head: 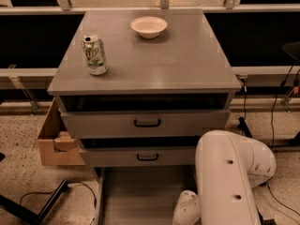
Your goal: Open bottom drawer
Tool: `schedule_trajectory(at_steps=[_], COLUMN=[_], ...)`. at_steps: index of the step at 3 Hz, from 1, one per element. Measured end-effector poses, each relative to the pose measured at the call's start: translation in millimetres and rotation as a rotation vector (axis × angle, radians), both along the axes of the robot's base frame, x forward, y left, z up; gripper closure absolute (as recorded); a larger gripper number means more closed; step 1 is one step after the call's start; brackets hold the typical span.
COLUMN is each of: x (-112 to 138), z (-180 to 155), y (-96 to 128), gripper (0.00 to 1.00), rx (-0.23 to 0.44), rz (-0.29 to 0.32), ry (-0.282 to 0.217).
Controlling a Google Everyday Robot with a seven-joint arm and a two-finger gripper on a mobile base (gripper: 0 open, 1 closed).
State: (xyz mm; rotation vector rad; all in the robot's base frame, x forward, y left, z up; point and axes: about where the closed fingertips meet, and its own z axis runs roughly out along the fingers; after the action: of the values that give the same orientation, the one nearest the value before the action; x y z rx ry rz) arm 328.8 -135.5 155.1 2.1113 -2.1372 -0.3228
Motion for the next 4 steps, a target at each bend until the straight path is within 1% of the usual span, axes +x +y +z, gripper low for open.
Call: schedule_trajectory(at_steps=[2,3,4], x=[0.1,0.1,0.1], z=[0.0,0.0,0.2], y=[0.0,0.0,-0.1], gripper=[0.4,0.17,0.0], rx=[0.0,0.0,0.0], rz=[0.0,0.0,0.0], ry=[0.0,0.0,0.0])
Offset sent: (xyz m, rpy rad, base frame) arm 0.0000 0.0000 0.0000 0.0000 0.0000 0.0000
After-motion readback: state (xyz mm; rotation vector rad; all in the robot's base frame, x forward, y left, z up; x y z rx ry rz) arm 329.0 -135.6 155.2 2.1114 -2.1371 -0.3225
